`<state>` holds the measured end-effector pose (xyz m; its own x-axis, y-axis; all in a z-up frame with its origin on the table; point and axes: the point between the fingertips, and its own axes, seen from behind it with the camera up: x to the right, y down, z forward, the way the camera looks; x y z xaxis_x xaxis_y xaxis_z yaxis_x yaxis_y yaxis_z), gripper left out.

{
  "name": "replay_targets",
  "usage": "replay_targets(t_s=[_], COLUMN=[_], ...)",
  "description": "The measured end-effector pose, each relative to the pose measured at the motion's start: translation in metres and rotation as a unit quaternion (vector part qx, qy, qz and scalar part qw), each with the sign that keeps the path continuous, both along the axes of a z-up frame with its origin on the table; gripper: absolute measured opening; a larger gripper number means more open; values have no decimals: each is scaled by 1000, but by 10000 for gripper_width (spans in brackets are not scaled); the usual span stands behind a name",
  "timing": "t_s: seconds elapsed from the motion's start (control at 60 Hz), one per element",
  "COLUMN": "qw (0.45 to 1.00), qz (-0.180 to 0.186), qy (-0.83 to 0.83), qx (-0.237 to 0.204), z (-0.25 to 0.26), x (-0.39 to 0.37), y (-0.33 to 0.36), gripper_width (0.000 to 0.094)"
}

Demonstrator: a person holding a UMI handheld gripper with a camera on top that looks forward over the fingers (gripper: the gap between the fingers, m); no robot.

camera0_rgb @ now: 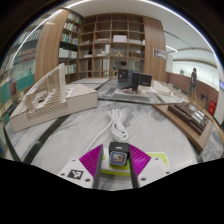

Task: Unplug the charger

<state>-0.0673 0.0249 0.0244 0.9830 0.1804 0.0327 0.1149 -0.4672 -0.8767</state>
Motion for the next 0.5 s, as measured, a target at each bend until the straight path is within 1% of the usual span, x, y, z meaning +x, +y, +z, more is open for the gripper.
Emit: replay_targets(t_s=[0.033,0.05,0.067,0.1,0.167,0.2,0.35,0.383,0.45,0.5], qw=[1000,1000,1000,999,999,999,999,999,993,990], qz=[-14,-11,-16,-22,-12,-12,-7,-1,10,11], qy=[-16,-13,-5,9,13,22,18,25,40,32], qx=[13,15,20,25,34,33,30,48,110,137], z=[0,-1,0,2,2,2,7,26,86,122], x=[11,9,10,11,9,9,8,6,4,10], y=[7,7,8,7,10,11,7,7,7,2], gripper_width=[310,246,238,190,105,81,80,80,79,79])
